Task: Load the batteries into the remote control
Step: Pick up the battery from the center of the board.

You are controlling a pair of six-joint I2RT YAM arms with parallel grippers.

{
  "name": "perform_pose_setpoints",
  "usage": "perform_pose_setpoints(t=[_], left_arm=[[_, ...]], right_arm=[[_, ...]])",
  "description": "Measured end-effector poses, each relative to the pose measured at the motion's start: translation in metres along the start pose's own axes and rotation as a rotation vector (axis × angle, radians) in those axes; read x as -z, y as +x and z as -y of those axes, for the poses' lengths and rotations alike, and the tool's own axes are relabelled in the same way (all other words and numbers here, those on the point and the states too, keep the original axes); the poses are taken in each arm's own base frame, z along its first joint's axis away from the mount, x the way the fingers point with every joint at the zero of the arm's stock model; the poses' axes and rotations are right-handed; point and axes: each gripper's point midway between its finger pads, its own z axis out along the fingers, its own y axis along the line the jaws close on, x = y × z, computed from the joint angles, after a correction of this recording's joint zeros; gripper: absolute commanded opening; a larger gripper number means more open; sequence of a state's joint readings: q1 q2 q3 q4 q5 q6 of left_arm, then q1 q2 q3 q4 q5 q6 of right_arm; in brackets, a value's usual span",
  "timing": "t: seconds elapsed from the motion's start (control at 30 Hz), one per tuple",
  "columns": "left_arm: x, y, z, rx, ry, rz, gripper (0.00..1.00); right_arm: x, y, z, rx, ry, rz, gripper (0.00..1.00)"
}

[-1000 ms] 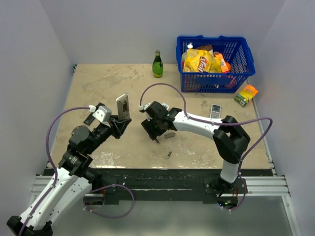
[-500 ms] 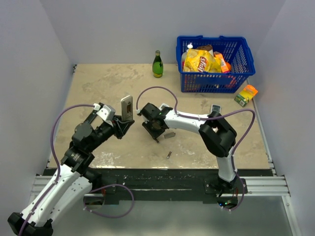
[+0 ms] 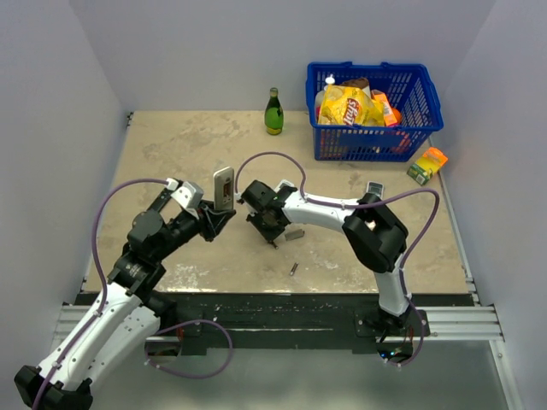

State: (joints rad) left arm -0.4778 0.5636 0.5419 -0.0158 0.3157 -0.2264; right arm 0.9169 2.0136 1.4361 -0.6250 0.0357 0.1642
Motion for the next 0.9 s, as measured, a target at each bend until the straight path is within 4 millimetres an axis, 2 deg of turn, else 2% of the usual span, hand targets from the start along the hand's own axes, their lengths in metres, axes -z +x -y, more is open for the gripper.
perform_pose_setpoints(t=[0.23, 0.3, 0.33, 0.63, 0.7, 0.77, 0.87, 0.9], left_arm=[[-0.001, 0.003, 0.002, 0.003, 0.013, -0.011, 0.0], [-0.001, 0.003, 0.002, 0.004, 0.016, -0.012, 0.0], [-0.001, 0.003, 0.003, 0.004, 0.018, -0.012, 0.0], [-0.002, -0.002, 0.004, 0.025, 0.028, 0.007, 0.0], [-0.003, -0.002, 0.007, 0.036, 0.042, 0.017, 0.0], [-0.003, 0.0, 0.008, 0.044, 0.053, 0.017, 0.0], [-0.006, 0.003, 0.011, 0.062, 0.076, 0.01, 0.0], [-0.007, 0.004, 0.012, 0.068, 0.084, 0.007, 0.0]], right_arm=[[-0.001, -0.002, -0.002, 0.011, 0.011, -0.009, 0.1], [-0.002, -0.002, -0.002, 0.017, 0.016, -0.011, 0.01], [-0.001, -0.001, -0.002, 0.021, 0.02, -0.011, 0.0], [0.003, -0.001, -0.003, 0.033, 0.015, 0.014, 0.0], [0.015, 0.0, -0.003, 0.031, 0.007, 0.042, 0.0], [0.034, -0.008, -0.004, 0.021, -0.004, 0.102, 0.0], [0.078, -0.034, -0.007, -0.001, -0.027, 0.264, 0.0], [0.099, -0.045, -0.007, -0.013, -0.038, 0.34, 0.0]])
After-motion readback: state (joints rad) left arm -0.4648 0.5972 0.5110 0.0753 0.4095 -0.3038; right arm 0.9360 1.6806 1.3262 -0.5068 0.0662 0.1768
